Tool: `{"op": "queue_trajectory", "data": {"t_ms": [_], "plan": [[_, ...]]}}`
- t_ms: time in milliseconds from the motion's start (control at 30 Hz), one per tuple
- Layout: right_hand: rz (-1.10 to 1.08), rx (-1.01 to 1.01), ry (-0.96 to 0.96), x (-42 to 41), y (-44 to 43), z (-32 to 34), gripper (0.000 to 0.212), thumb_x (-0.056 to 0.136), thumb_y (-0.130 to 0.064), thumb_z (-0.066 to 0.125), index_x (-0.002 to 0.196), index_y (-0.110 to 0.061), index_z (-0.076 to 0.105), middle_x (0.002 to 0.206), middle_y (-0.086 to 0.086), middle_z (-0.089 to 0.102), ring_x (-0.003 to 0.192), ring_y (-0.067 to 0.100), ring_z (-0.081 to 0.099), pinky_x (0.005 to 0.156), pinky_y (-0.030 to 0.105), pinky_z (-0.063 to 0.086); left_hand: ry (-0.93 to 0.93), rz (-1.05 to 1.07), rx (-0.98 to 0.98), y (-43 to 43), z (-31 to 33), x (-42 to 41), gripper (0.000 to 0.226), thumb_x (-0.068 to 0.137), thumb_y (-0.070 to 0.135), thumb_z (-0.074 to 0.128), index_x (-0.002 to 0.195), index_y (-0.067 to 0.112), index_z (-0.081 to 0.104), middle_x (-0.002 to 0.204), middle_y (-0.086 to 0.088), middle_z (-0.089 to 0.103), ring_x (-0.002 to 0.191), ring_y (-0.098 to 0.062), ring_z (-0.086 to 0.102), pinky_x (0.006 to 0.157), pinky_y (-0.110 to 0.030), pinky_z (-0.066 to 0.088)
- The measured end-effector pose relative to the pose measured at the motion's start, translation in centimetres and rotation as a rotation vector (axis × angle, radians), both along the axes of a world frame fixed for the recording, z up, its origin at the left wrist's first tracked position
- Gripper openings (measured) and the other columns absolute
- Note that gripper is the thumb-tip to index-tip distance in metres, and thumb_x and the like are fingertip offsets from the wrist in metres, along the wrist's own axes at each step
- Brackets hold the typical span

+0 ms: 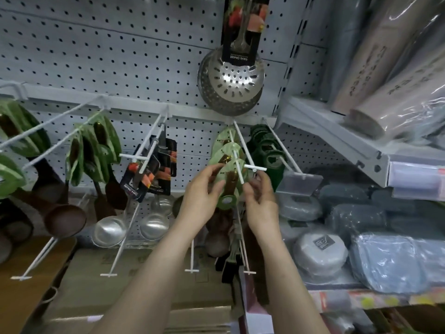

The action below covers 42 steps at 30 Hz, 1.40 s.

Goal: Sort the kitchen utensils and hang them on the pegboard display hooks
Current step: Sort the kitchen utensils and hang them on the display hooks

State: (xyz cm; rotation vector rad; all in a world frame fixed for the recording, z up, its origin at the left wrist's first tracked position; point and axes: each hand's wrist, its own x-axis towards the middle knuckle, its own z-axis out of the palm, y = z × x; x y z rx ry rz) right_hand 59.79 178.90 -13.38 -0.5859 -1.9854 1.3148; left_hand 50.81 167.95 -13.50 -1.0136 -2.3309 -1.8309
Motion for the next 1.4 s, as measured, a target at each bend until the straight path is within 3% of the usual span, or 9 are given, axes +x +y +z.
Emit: {"op": "queue_trajectory", "data": {"t_ms": [233,400,600,700,800,900,1033,1200,1400], "plan": [[0.076,-0.098,0.014,-0.9,1.1,-1.4,0.017,0.097,-0.014,0.058,0.113,-0.017,0.062,0.102,-0.002,0.070,0.091,0.012,0.067,0.078,0.026,0.054,-0.095,-0.034,0.054,0.7,-0.9,-0.7,0.015,0.094,0.018,0.057,0.108,0.020,0.063,0.089,0.007,0.066,0.083,-0.011,0.063,0.073,-0.024,0.050],[0.106,-0.123,0.072,0.2,0.0,-1.3,0.010,0.098,-0.008,0.056,0.105,-0.012,0.061,0.094,0.001,0.070,0.082,0.006,0.066,0.069,0.016,0.051,-0.078,-0.110,0.070,-0.1,-1.1,-0.5,0.012,0.094,0.022,0.055,0.100,0.030,0.063,0.092,0.005,0.070,0.089,-0.013,0.066,0.081,-0.044,0.056],[0.049,-0.142,0.090,0.3,-0.9,-1.3,0.013,0.097,-0.020,0.057,0.109,-0.017,0.062,0.097,0.001,0.072,0.092,0.016,0.069,0.079,0.029,0.056,-0.110,-0.158,0.084,-1.1,-0.4,-0.3,0.017,0.096,0.025,0.055,0.099,0.039,0.064,0.095,0.015,0.070,0.092,0.001,0.065,0.084,-0.033,0.055],[-0.018,-0.205,0.060,0.0,-1.0,-1.7,0.020,0.098,-0.046,0.050,0.113,-0.039,0.060,0.105,-0.009,0.072,0.101,0.014,0.067,0.087,0.032,0.054,-0.130,-0.075,0.140,-1.6,-0.6,-1.3,0.020,0.098,0.027,0.049,0.109,0.040,0.060,0.108,0.021,0.064,0.098,0.004,0.062,0.087,-0.028,0.053],[-0.012,-0.288,0.071,-0.4,-0.9,-1.7,0.029,0.098,-0.041,0.049,0.124,-0.053,0.052,0.127,-0.012,0.064,0.118,0.012,0.060,0.103,0.039,0.048,-0.121,0.008,0.113,-1.6,-1.3,-3.2,0.033,0.097,0.022,0.051,0.130,0.029,0.050,0.128,0.014,0.053,0.103,0.001,0.058,0.090,-0.021,0.050],[0.105,-0.272,0.053,-0.6,-1.0,-1.4,0.051,0.091,-0.026,0.062,0.137,-0.040,0.046,0.113,-0.027,0.067,0.111,-0.001,0.061,0.093,0.023,0.050,-0.063,0.025,-0.018,-1.1,-1.7,-5.1,0.046,0.096,0.018,0.054,0.141,0.021,0.043,0.138,0.003,0.047,0.117,-0.008,0.052,0.098,-0.024,0.046],[0.061,-0.283,0.015,-1.6,-1.6,-1.7,0.056,0.081,-0.003,0.076,0.127,-0.025,0.053,0.104,-0.009,0.072,0.095,0.003,0.069,0.079,0.017,0.054,-0.038,-0.056,-0.171,-0.3,-2.5,-6.6,0.046,0.093,0.012,0.059,0.137,0.016,0.047,0.133,-0.003,0.054,0.123,-0.018,0.050,0.099,-0.026,0.039],[0.019,-0.357,-0.003,-1.6,-2.0,-2.7,0.030,0.076,-0.002,0.081,0.103,-0.012,0.071,0.091,-0.004,0.077,0.087,0.011,0.073,0.069,0.017,0.054,-0.098,-0.109,-0.262,-0.5,-4.0,-7.6,0.040,0.089,0.011,0.064,0.127,0.013,0.055,0.106,-0.005,0.060,0.101,-0.023,0.061,0.088,-0.029,0.046],[0.062,-0.426,-0.047,-0.5,-2.1,-3.0,0.024,0.077,0.000,0.079,0.096,-0.010,0.069,0.084,-0.003,0.077,0.077,0.007,0.072,0.063,0.015,0.053,-0.163,-0.207,-0.370,-0.5,-4.9,-7.3,0.031,0.092,0.012,0.061,0.122,0.012,0.056,0.111,-0.001,0.063,0.100,-0.014,0.056,0.086,-0.022,0.041]]}}
